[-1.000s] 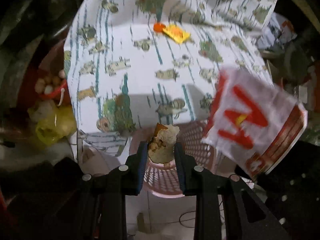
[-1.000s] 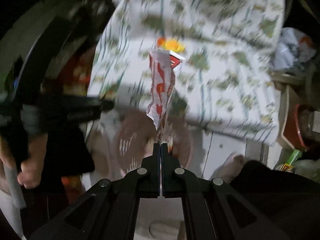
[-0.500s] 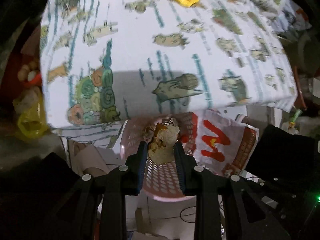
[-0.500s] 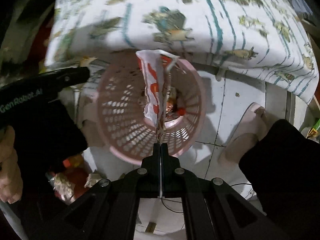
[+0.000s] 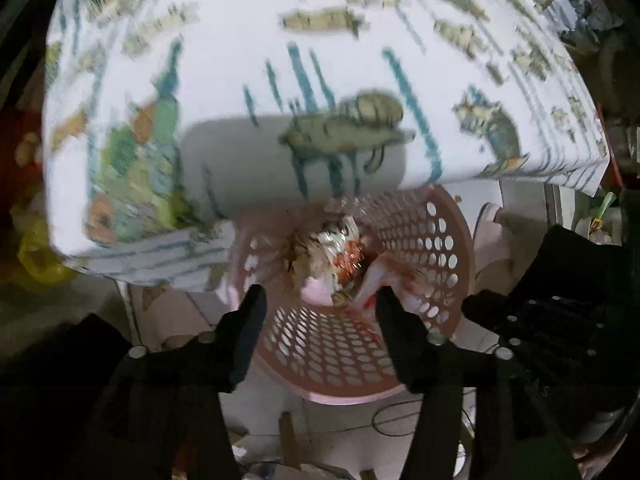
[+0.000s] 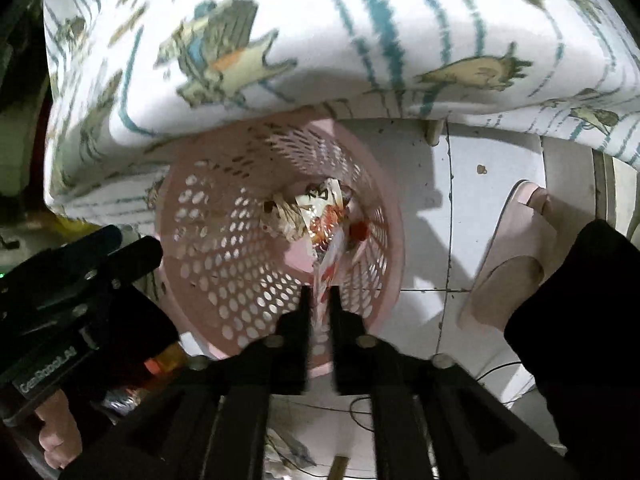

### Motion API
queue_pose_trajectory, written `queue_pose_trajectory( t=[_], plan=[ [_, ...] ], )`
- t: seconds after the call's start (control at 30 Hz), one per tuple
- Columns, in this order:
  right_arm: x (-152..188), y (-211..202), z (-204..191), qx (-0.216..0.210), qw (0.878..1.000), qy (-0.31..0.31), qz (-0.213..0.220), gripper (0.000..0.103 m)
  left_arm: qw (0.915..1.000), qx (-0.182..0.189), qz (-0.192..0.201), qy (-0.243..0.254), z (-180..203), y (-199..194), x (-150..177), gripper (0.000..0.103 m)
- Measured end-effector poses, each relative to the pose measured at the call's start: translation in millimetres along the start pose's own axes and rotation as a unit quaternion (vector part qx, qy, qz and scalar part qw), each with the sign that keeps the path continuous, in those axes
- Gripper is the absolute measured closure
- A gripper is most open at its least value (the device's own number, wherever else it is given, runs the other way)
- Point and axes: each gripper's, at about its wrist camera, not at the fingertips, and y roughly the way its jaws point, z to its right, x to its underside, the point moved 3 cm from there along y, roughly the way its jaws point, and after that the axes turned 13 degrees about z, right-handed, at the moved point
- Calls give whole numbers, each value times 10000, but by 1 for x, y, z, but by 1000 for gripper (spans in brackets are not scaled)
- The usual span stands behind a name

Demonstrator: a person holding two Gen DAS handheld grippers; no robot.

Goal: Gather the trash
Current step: 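Move both open tools back above the cloth toward the yellow packet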

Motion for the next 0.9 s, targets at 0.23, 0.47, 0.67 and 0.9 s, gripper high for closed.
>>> queue_pose_trajectory(
  t=[0.23, 0.47, 0.67, 0.9],
  plan=[
    [-15, -75, -12, 20, 9922, -178, 1238, 72, 9963, 93, 829, -226, -13, -72, -20, 41],
    [-33, -165, -34, -54, 9540, -658, 2926, 72, 9813, 211, 1879, -354, -22, -146, -42, 41],
    [-46, -202, -47, -24, 9356, -943, 3403, 72, 9690, 63, 2452, -307, -27, -193, -56, 41],
    [-92, -270, -55, -301, 9136, -1111, 3901, 67, 9486, -239, 3155, -56, -30, -256, -102, 28]
  ],
)
